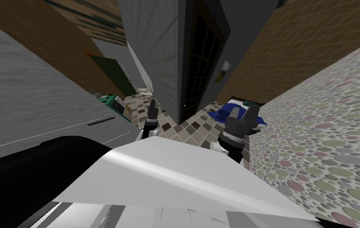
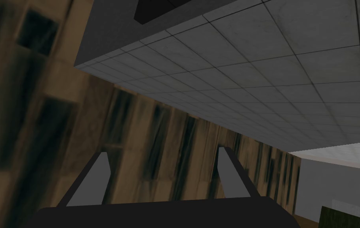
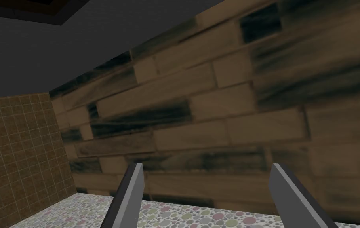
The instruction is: Pull the door open
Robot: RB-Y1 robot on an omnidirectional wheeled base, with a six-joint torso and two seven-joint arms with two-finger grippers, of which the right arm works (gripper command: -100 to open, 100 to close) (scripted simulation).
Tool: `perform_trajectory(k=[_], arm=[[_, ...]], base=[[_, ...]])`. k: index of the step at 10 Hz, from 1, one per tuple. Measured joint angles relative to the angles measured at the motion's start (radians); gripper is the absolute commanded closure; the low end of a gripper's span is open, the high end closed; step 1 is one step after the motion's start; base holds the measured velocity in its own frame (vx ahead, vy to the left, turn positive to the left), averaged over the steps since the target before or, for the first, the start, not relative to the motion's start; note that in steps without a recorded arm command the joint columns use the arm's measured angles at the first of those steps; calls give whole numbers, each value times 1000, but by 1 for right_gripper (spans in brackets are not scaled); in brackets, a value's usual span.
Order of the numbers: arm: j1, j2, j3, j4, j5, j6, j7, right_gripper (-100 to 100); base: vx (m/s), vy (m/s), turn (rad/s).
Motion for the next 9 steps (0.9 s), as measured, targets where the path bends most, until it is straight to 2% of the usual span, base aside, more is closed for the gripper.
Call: perform_trajectory(k=[4,5,7,9], arm=[[-30,-23,-10,82,20,-8,51,-100],[-30,-27,-9,104,25,-17,66,-100],[-31,-34,-6,140,38,-29,94,-100],[-50,-44,-12,187,49,-32,125,-100]], base=[[69,14,88],[63,-2,78],[66,-25,89],[89,-28,106]])
